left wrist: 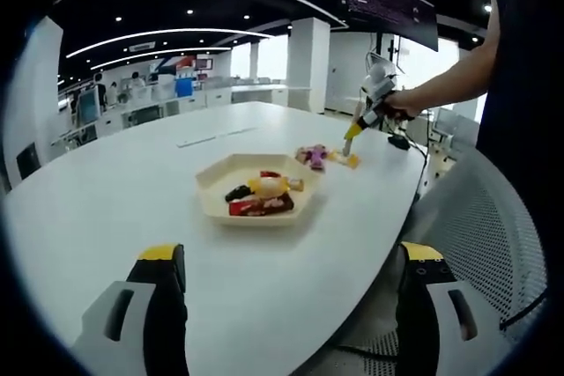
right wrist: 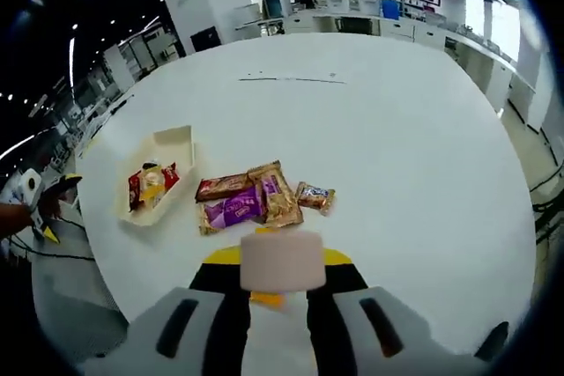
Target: Place the target food into the container with the food tongs after gripping and lifting it, then release it inside without dropping or visibly crushing the food.
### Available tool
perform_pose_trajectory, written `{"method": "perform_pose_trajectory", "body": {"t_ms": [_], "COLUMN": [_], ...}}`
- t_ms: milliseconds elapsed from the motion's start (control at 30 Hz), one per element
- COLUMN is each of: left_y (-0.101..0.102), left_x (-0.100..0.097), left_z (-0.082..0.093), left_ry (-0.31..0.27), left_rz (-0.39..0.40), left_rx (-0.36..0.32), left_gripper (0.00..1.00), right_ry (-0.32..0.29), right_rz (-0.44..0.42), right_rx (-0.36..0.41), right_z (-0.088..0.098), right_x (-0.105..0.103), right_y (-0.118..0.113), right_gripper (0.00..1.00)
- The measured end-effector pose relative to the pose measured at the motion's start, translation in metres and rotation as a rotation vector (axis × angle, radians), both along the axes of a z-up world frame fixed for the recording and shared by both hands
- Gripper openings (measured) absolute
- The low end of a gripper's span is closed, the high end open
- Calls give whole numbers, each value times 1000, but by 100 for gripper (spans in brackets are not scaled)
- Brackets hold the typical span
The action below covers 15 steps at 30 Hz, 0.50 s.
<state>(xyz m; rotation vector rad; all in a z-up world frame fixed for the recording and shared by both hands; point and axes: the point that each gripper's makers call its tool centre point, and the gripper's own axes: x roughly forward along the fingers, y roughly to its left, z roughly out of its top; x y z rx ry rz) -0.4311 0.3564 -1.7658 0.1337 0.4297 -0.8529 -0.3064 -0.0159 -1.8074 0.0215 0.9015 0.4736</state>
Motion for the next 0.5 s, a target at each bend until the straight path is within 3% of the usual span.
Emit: {"method": "perform_pose_trajectory", "body": {"t_ms": [67, 100, 333, 500], "left_y": [0, 0, 0, 0], "left_x": [0, 0, 0, 0], "left_z": [0, 0, -1, 0], "left_ry": [1, 1, 1, -2], "left_rz": [-1, -1, -3, -5], "left_rx": [1, 1, 1, -2], "left_gripper": [97, 97, 96, 96], "right_ry": [-8, 22, 1, 11], "right_rz": [-17, -25, 63, 43], "right_rx": [-12, 18, -52, -25], "right_z": [0, 0, 6, 11], "right_x": [3, -1, -5, -6], "right_y": [-3, 2, 14, 12], "right_gripper": [22, 21, 15, 13]}}
